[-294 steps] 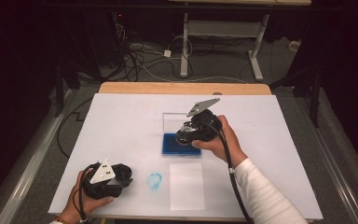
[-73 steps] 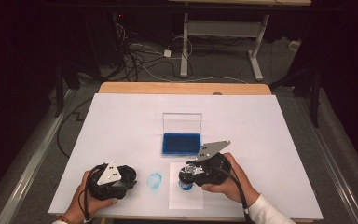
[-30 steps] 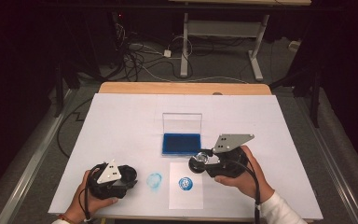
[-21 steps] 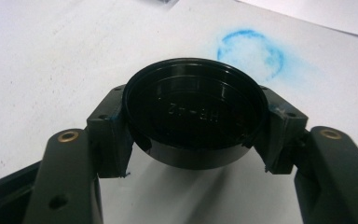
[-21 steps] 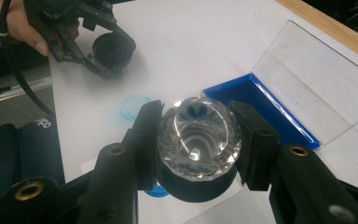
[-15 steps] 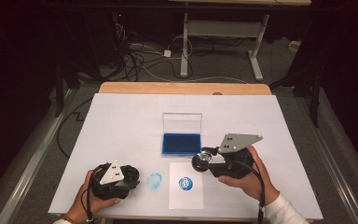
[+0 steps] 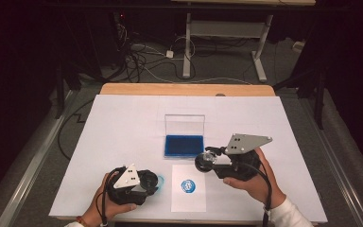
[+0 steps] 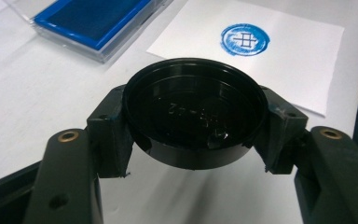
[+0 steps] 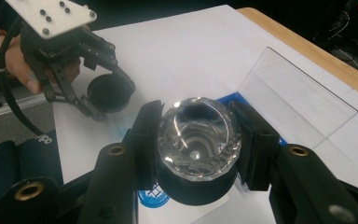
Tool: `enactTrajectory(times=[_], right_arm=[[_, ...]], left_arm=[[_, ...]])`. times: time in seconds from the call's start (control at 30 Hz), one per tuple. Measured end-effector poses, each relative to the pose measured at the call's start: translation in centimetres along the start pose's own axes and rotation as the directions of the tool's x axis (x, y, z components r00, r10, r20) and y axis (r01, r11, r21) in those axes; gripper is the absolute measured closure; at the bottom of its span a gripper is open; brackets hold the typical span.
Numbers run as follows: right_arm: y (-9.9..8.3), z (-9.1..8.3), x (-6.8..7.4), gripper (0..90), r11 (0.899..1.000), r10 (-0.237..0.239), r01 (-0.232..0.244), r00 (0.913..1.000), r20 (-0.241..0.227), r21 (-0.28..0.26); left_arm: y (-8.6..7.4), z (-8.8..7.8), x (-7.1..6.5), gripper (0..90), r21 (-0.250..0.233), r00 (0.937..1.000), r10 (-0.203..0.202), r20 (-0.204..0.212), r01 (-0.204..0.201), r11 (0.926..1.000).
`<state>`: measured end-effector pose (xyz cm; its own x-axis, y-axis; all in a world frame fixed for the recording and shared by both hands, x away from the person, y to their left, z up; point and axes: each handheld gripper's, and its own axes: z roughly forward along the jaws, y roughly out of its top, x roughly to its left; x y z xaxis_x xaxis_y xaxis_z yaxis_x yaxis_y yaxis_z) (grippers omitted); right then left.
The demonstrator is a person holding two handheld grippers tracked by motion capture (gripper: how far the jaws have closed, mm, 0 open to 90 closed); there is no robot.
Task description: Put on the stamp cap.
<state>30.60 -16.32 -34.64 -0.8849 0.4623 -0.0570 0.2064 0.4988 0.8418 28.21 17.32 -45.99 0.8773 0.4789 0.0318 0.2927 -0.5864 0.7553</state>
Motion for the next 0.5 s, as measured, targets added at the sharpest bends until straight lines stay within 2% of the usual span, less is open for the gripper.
enactTrajectory(times=[0.13, 0.23, 0.43, 0.5], right_arm=[[0.2, 0.1, 0.1, 57.4, 1.0, 0.011, -0.011, 0.9999, 0.007, -0.018], [0.4, 0.3, 0.3, 57.4, 1.0, 0.01, -0.01, 1.0, 0.001, -0.023], [1.0, 1.4, 0.9, 57.4, 1.0, 0.007, -0.008, 0.9995, -0.03, -0.029], [1.1, 1.9, 1.2, 57.4, 0.999, 0.009, -0.01, 0.999, -0.045, -0.031]], left_arm=[[0.7, 0.4, 0.0, 36.4, -0.024, 0.9994, -0.018, 0.031, 0.019, 0.9995], [1.4, 0.9, -0.1, 36.4, -0.029, 0.9991, -0.002, 0.043, 0.003, 0.9996], [2.6, 2.3, -0.7, 36.4, -0.005, 0.9978, 0.049, 0.045, -0.049, 0.9988], [2.9, 2.6, -0.8, 36.4, -0.006, 0.9972, 0.052, 0.053, -0.051, 0.9987]])
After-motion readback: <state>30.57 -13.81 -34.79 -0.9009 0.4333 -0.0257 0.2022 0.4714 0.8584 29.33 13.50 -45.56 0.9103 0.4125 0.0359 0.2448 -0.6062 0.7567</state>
